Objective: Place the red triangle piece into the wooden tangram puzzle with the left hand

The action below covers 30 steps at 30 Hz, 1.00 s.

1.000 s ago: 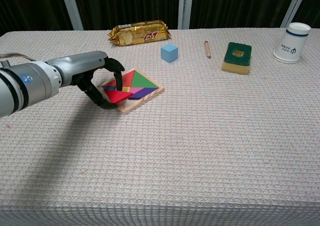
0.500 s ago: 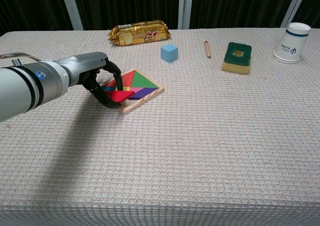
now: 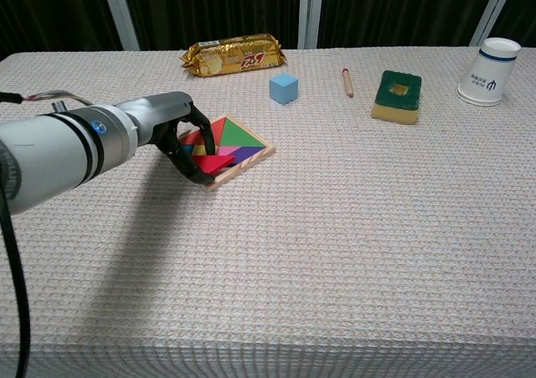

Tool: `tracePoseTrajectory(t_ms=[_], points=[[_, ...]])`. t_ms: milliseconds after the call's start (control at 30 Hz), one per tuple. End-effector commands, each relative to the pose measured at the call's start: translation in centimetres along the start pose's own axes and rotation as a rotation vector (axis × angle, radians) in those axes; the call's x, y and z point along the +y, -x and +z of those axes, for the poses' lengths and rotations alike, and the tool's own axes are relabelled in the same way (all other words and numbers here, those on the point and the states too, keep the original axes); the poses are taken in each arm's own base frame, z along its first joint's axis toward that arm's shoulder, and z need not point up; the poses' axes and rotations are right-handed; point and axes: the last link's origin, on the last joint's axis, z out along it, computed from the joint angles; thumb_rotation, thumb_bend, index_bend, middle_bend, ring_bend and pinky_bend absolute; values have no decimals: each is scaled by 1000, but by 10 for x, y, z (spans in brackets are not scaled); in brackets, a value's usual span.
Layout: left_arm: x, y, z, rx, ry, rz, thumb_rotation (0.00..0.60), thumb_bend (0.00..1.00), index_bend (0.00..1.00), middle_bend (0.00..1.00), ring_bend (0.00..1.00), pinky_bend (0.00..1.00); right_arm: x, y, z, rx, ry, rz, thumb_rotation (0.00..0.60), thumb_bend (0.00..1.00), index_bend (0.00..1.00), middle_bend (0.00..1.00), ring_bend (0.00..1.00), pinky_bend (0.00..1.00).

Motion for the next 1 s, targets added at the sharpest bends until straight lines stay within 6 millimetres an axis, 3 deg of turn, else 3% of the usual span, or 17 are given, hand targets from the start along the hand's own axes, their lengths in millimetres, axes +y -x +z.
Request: tracePoseTrajectory(t_ms=[33, 1000], points=[[3, 0, 1, -3, -8, 0, 600, 228, 526, 108, 0, 13, 1, 0, -1, -3, 2, 2, 600, 304, 0, 0, 0, 0], [4, 0, 0, -21, -22, -28, 600, 238, 527, 116, 0, 13, 1, 0, -2, -6, 3, 0, 600, 304, 0, 0, 0, 0]])
